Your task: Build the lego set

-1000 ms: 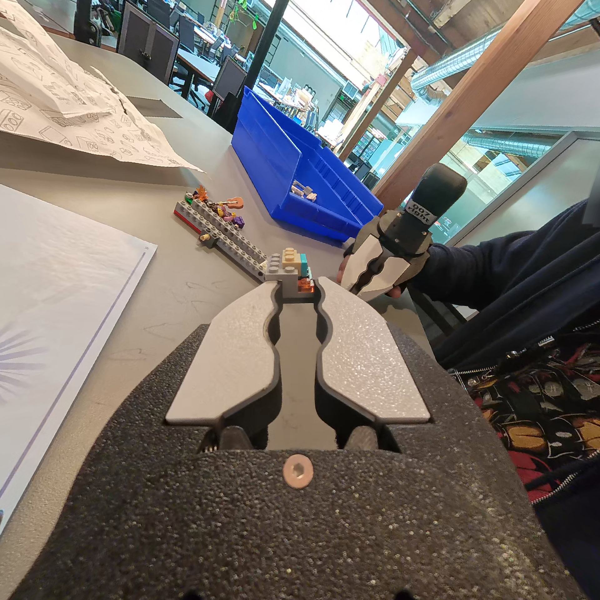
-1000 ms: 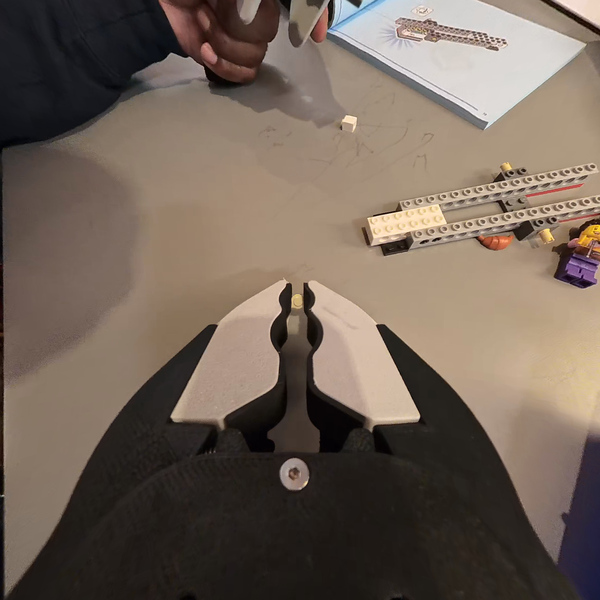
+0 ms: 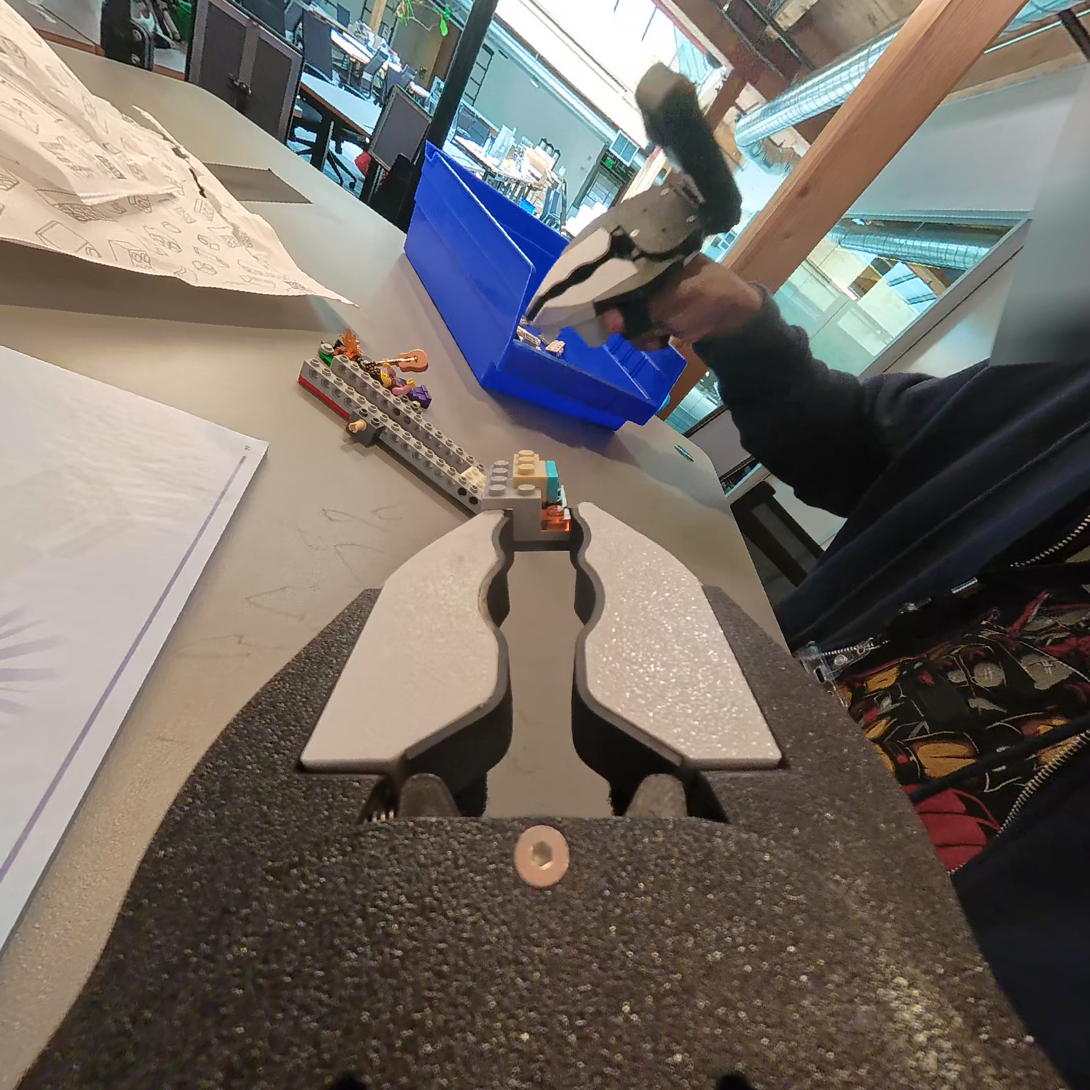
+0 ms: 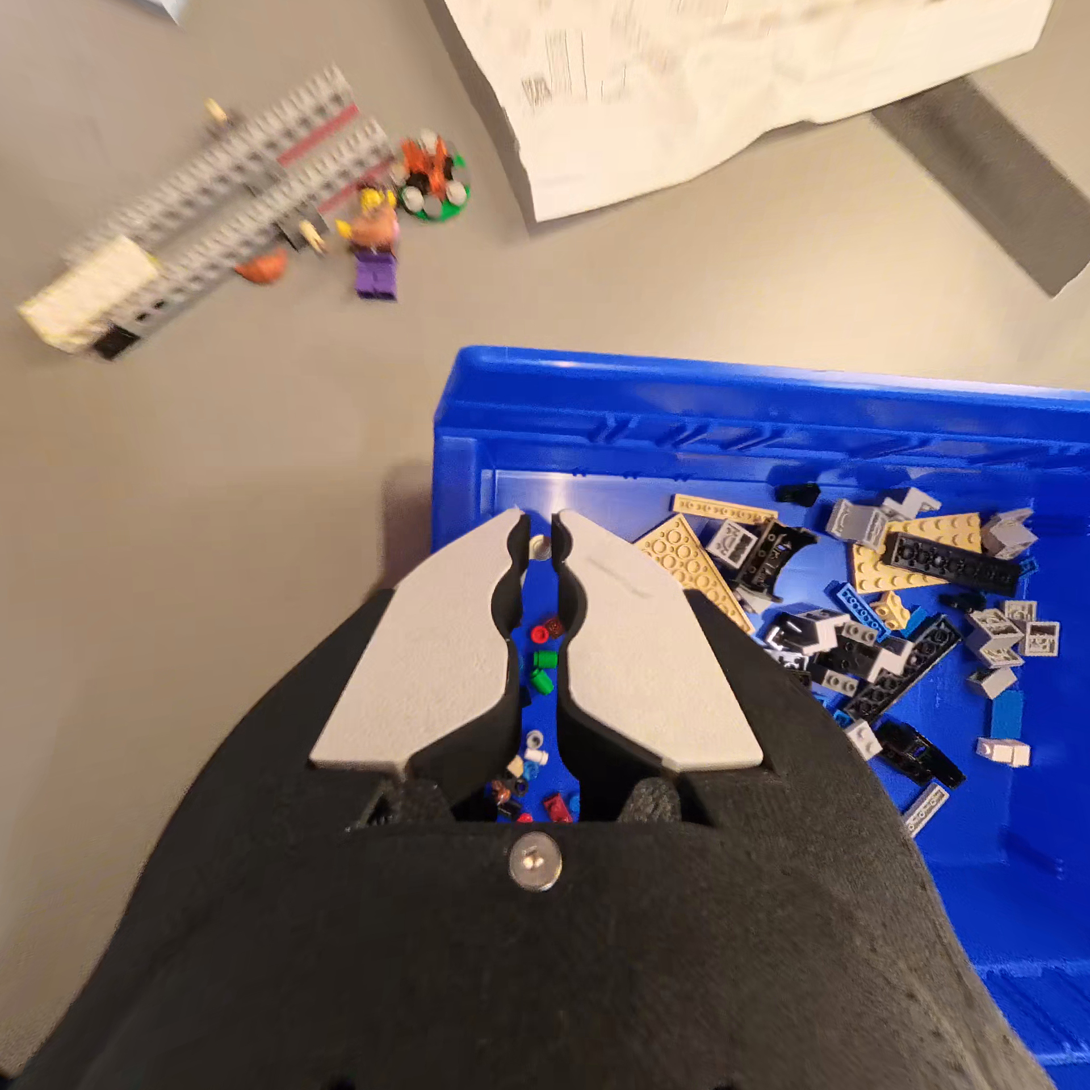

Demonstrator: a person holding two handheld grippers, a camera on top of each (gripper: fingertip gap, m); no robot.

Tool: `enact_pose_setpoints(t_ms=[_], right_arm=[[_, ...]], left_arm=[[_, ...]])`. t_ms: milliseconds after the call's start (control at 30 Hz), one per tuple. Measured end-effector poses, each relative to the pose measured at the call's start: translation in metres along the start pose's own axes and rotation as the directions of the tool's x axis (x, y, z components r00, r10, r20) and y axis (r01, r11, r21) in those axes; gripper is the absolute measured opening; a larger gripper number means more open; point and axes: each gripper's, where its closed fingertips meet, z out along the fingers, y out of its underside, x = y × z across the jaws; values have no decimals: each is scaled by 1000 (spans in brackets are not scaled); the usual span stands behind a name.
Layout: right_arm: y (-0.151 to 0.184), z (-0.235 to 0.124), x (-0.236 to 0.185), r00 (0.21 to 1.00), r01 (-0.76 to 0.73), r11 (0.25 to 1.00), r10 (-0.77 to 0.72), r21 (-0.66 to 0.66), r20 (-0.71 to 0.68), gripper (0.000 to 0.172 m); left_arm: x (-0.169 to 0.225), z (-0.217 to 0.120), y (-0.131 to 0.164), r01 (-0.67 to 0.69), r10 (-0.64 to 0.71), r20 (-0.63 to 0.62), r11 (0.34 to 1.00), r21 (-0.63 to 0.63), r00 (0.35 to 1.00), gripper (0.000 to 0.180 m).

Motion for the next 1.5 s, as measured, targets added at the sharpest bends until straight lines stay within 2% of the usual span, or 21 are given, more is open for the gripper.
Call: enact_pose_setpoints(t_ms=[67,133,200,233,333,467,600,733,1067,1500], right_arm=[[7,13,0,999,21,998,-24,-65,-44,7],[8,16,4,995,27,997,-34,-75,-95,9],[6,12,10,993,29,998,-35,-57,-114,23],[6,6,13,993,27,999,-31,-40,-111,24],[11,-23,40,993,22,1000,-22,2,-119,25],[40,-76,107,985,-73,997,74,15,-156,17],[74,-105,145,984,-99,993,88,-65,-156,12],[84,-104,144,993,-36,989,20,-142,-113,12],[73,-85,145,998,-11,986,0,-167,-66,10],[79,-76,140,1000,10,974,-16,-227,-26,9]], left_arm=[[1,-2,-2,-2,2,-5,1000,19,1000,17],[1,-4,-4,1,-1,-8,999,34,1000,17],[1,-4,-4,6,-6,-12,999,35,1000,17],[0,-4,-4,9,-9,-12,999,34,1000,17],[-1,-3,-4,12,-12,-7,999,34,1000,17],[-1,-3,-4,9,-9,-2,999,32,1000,17],[-1,-3,-4,11,-11,-7,1000,27,1000,18],[-1,-3,-4,18,-17,-12,999,33,1000,17],[-1,-4,-5,21,-21,-13,999,40,1000,17],[-1,-3,-4,23,-23,-13,999,32,1000,17]])
